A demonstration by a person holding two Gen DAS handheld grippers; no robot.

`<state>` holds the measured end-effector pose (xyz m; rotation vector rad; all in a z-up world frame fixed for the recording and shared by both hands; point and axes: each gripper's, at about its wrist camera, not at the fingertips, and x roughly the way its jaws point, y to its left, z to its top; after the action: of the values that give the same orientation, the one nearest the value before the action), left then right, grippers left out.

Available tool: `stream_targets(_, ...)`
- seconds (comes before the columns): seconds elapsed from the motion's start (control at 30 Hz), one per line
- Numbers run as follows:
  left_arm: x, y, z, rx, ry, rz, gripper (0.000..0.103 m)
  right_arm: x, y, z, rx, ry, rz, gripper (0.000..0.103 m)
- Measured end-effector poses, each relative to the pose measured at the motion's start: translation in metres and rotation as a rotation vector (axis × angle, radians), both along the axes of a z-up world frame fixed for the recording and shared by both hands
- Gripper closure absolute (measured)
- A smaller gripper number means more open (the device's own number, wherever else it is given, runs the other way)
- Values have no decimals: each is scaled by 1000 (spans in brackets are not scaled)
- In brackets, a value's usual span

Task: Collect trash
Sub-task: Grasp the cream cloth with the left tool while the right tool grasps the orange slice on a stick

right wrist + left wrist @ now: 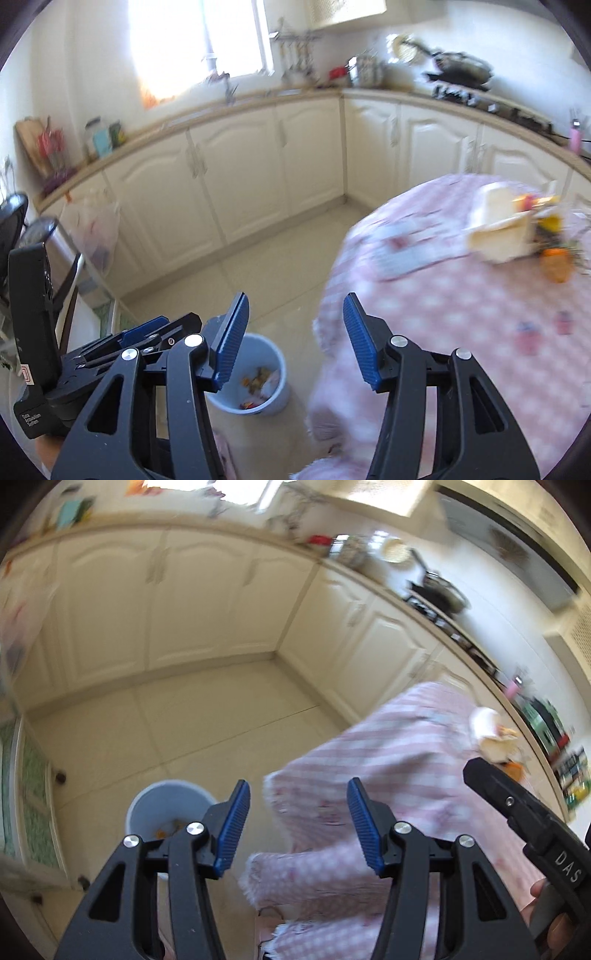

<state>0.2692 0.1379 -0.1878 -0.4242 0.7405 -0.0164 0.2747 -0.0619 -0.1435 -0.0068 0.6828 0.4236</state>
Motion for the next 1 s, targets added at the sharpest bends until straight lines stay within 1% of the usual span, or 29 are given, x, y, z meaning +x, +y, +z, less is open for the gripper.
stream_targets(0.1, 6, -45, 26, 30, -41, -81, 40, -8, -43, 17, 14, -44, -60, 50)
stream_targets(0.17, 11, -72, 39, 52, -60, -131, 38, -10, -71, 24, 17, -65, -101, 50)
stream_targets(0.27, 23, -118, 56, 117, -89, -204, 37, -7, -112, 30, 27, -74, -181, 48)
stream_targets(0.4, 44, -175, 68, 218, -118, -317, 35, 2, -168, 29, 42, -63, -295, 47)
stream_targets(0.43, 51, -187, 68, 239, -113, -336, 35, 7, -183, 26, 48, -51, -324, 46)
stream_targets(0.53, 69, -220, 68, 290, -108, -380, 35, 17, -214, 17, 71, -13, -363, 44)
stream_targets(0.6, 83, -233, 65, 319, -101, -395, 35, 25, -228, 13, 80, 10, -379, 44)
stream_targets(0.7, 103, -245, 60, 314, -83, -415, 35, 37, -246, 8, 93, 32, -391, 43)
stream_targets(0.8, 116, -252, 54, 303, -74, -435, 35, 43, -251, 5, 107, 50, -392, 43)
stream_targets(0.93, 134, -265, 51, 314, -60, -463, 35, 51, -252, -1, 102, 68, -388, 40)
stream_targets(1.0, 144, -267, 49, 317, -44, -450, 35, 53, -250, -3, 99, 80, -386, 39)
